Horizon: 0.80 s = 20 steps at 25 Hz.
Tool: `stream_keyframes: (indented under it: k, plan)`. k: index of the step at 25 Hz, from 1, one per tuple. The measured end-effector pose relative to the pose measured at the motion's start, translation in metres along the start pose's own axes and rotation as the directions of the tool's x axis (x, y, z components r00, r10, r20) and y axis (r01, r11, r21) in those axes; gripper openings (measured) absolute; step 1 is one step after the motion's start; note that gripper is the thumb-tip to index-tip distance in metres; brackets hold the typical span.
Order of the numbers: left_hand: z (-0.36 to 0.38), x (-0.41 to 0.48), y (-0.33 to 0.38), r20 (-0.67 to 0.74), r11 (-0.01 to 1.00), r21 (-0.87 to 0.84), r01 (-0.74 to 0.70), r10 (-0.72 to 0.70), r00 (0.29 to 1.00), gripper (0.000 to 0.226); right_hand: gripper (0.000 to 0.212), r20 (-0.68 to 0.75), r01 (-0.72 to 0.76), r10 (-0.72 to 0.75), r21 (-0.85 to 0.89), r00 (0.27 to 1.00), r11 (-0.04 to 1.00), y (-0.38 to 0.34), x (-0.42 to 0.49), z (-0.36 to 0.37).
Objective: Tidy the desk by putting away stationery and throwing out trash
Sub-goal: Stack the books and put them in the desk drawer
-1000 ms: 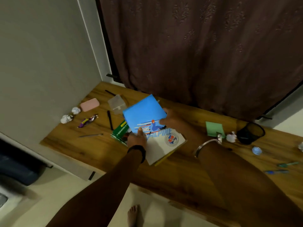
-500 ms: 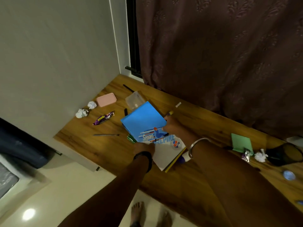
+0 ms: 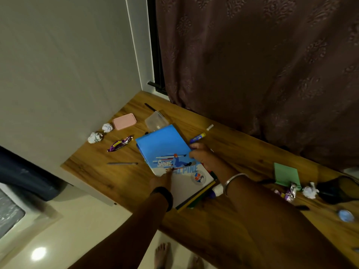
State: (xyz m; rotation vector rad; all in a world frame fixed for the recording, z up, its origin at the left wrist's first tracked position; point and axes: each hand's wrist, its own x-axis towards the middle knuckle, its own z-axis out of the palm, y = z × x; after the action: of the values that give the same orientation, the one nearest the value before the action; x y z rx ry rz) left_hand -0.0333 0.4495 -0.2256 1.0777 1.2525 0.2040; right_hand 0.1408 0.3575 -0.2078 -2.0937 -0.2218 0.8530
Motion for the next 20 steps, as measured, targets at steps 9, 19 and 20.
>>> stream_keyframes:
  k: [9, 19, 20]
  plan:
    - [-0.013, -0.035, 0.041, 0.121, 0.810, -0.063, -0.582, 0.585, 0.802, 0.035, 0.040, -0.222, 0.303, -0.218, 0.496, 0.950, 0.814, -0.029, -0.046, -0.017]
    - [-0.038, -0.028, 0.053, 0.296, 0.612, 0.174, -0.771, 0.714, 0.634, 0.053, 0.050, -0.243, 0.381, -0.311, 0.343, 0.919, 0.859, 0.006, -0.087, -0.004]
    - [-0.038, -0.028, 0.051, 0.316, 0.623, 0.181, -0.761, 0.696, 0.645, 0.057, 0.047, -0.233, 0.344, -0.277, 0.332, 0.932, 0.879, 0.010, -0.088, 0.000]
